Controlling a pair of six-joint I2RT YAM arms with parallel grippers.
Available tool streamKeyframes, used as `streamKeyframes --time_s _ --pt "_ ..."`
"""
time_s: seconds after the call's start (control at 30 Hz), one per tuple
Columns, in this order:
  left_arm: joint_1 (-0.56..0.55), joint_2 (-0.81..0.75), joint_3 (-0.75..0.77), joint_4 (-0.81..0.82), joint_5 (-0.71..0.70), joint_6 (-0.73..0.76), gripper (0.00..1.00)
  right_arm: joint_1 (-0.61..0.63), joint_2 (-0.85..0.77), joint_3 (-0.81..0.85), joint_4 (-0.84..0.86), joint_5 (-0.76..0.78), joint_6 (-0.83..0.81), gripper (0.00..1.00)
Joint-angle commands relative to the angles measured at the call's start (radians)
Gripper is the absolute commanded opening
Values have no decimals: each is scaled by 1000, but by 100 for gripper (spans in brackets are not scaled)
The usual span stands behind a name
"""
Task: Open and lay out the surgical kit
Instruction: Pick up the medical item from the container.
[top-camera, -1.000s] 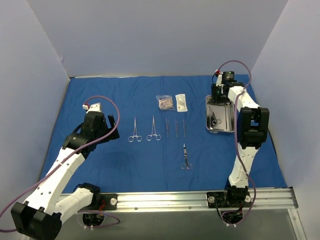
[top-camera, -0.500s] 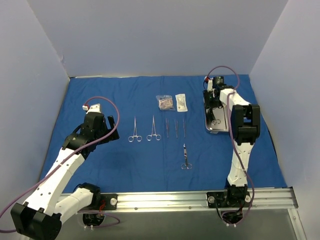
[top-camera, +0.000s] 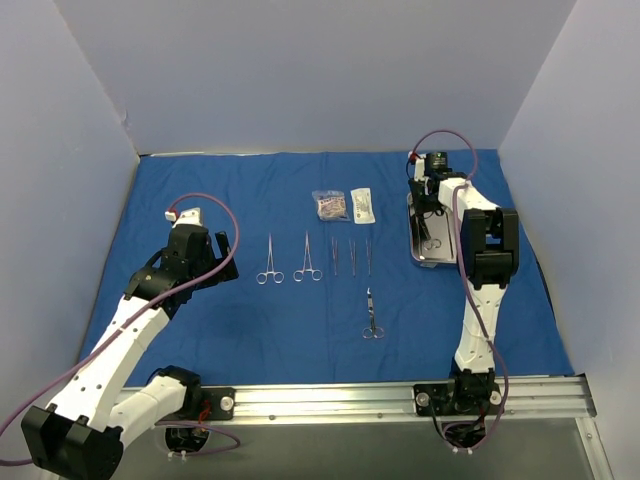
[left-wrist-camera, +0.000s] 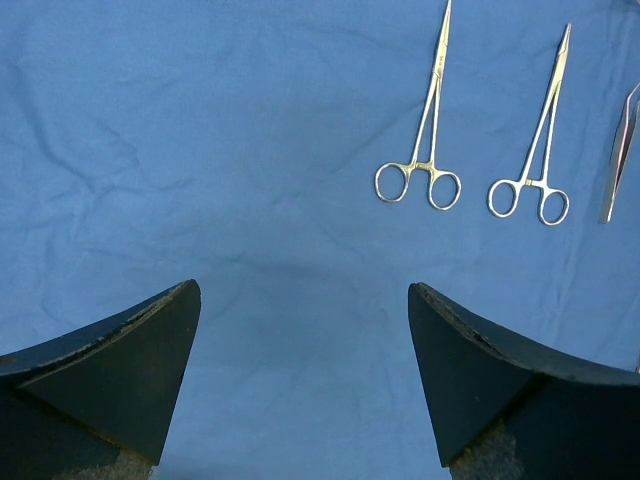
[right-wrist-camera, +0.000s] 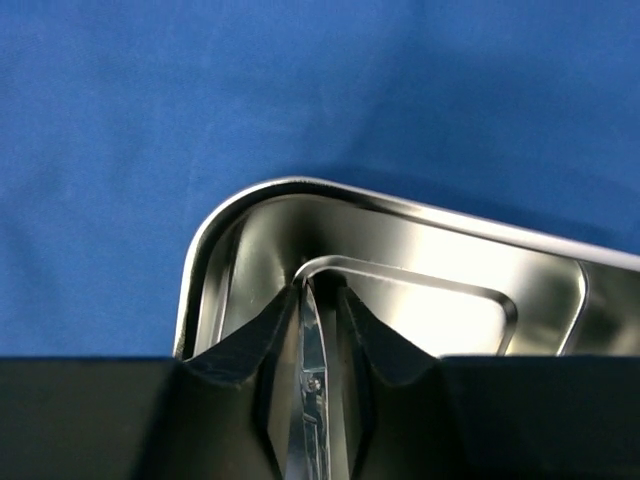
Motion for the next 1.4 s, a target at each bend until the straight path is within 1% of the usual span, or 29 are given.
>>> streamKeyframes --time_s 0.0,0.07,0.17,0.2,0.33,0.63,1.03,1.37 --pt "6 3 5 4 -5 -8 94 -3 72 -12 -81 7 -11 17" --pt "6 6 7 6 -5 -8 94 -3 78 -9 -86 7 -22 14" --pt "6 14 7 12 -2 -8 94 -4 82 -5 -92 13 -31 5" --pt "6 17 7 13 -2 -8 94 -6 83 -3 -93 15 -33 0" --pt "6 21 8 17 -1 -8 94 -13 76 7 -95 24 -38 0" --pt "6 31 15 27 2 -7 94 -29 -38 58 -135 51 -42 0" --pt "6 28 10 30 13 -5 94 -29 -114 121 -201 77 -38 0" --pt "6 21 7 32 16 -5 94 -29 -171 104 -192 65 1 0"
